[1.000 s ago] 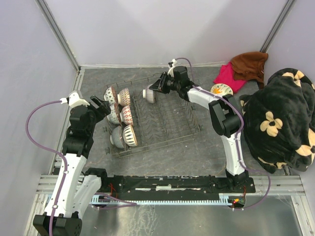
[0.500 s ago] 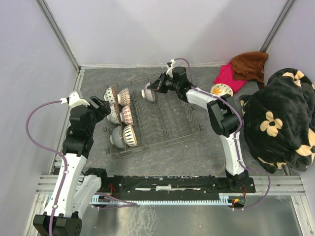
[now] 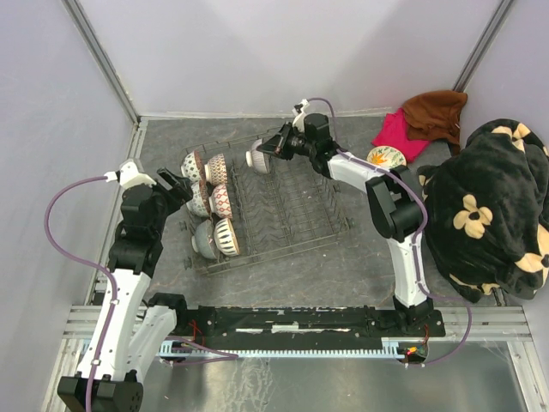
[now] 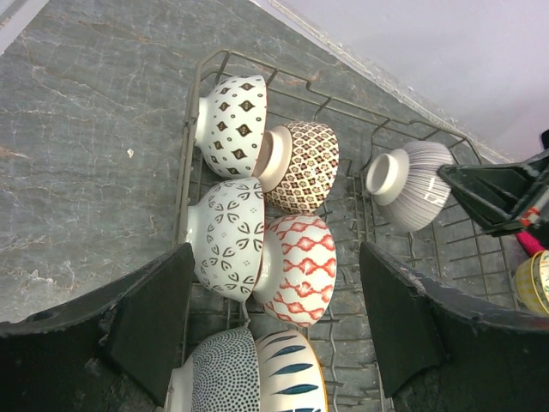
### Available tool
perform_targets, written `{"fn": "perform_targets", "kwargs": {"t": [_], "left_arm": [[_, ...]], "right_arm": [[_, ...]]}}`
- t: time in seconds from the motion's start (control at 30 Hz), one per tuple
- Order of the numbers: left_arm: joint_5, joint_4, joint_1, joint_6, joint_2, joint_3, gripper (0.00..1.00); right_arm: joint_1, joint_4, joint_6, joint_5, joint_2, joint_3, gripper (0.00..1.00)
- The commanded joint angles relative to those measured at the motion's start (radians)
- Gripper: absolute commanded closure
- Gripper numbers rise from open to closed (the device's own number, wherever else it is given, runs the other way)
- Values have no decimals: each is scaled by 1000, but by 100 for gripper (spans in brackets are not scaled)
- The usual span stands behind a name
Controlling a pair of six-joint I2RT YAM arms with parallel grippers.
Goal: Unload the bowls from the dish rack
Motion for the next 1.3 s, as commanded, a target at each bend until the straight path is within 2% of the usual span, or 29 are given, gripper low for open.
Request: {"fn": "perform_targets", "kwargs": {"t": [0.0,0.17,0.37,0.5,0.67,0.87,1.27], "left_arm": [[-18,-8,0,-8,-25,48,16],[-23,-18,0,-7,-35,53,16],[-21,-19,0,-11,-36,55,16],[-24,-17,0,-12,-30,53,16],[-20,-11,-1,-13,-26,50,16],[-14,-7,-1,-16,-21,48,16],[-7,4,0,-15,-1,50,16]], "right_arm": [[1,82,-45,-16,-214,-10,99],[1,-100,-205,63,-366,-25,99],[0,-513,-484,333,-510,59,99],[-1,-770,-640,547,-529,161,99],[-18,-1014,-771,799,-483,285,99],[-98,-1155,-830,938,-402,332,99],[-207,-1236,-899,1068,-234,366,99]]}}
